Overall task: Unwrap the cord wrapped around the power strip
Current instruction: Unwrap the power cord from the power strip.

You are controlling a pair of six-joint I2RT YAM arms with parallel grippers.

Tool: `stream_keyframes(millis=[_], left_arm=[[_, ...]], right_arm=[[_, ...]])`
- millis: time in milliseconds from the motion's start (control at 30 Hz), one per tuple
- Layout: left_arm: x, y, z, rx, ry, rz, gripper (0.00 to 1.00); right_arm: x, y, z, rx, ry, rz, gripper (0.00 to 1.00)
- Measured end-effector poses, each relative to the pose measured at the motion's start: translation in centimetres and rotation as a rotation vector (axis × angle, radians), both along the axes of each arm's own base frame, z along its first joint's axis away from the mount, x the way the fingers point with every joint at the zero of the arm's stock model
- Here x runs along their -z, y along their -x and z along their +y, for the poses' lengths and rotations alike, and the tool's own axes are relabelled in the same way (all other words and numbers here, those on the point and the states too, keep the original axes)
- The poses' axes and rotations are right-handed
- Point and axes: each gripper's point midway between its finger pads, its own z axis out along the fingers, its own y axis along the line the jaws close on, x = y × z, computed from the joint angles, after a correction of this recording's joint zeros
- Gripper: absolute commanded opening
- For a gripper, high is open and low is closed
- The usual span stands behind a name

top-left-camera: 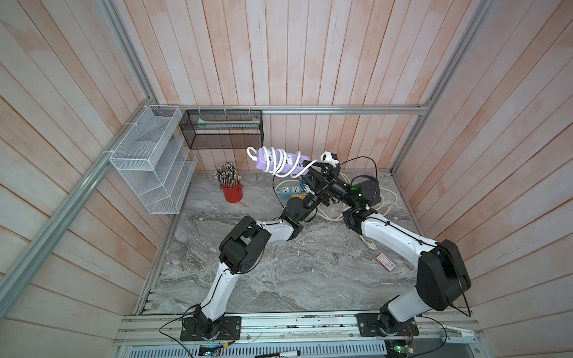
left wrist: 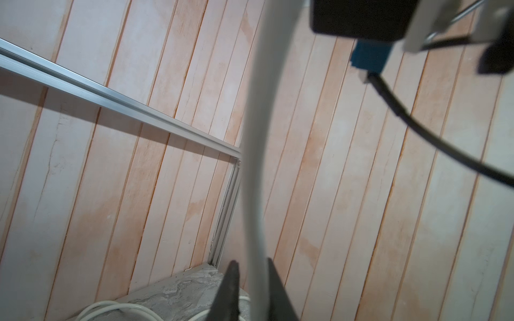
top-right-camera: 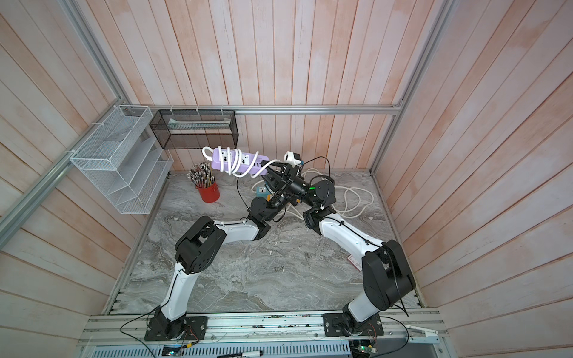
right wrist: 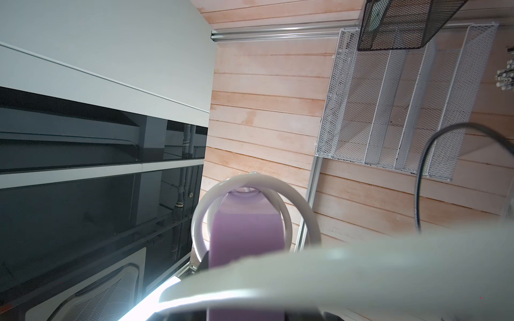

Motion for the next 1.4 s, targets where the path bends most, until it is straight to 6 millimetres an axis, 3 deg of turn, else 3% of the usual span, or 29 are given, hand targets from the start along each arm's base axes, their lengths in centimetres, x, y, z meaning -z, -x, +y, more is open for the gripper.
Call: stream_keyframes(millis=[167,300,567,733,900,1167,1400], left_arm=[[0.4,-1.6,1.7,-0.052,0.0,0.018,0.0],[2.0,-2.5,3.6,-0.095,-0.025,0.057,0.0],[4.1,-4.2,9.5,-0.192,-0.071,0.117,0.0],[3.1,-5.8,14.3,-0.271,-0.064,0.112,0.0],[1.3,-7.0,17.8,-0.316,-0.063,0.077,0.0],[-0.8,-6.9,18.7,-0.301,-0.13,0.018,0.0],[-2.6,-6.6,20.1,-0.319,-0.173,-0.027,0.0]], right_arm=[[0.1,-0.2,-0.2,0.006,0.002,0.003,0.24],[0.2,-1.1,-1.0,0.033,0.006,0.008,0.24],[2.7,-2.2,-2.7,0.058,0.071,0.063,0.24],[5.1,-0.9,-2.8,0.018,0.15,0.091,0.24],[8.1,0.9,-3.2,-0.017,0.237,0.124,0.23],[13.0,2.5,-4.8,-0.03,0.37,0.184,0.24],[15.9,1.6,-8.0,0.049,0.462,0.208,0.23]])
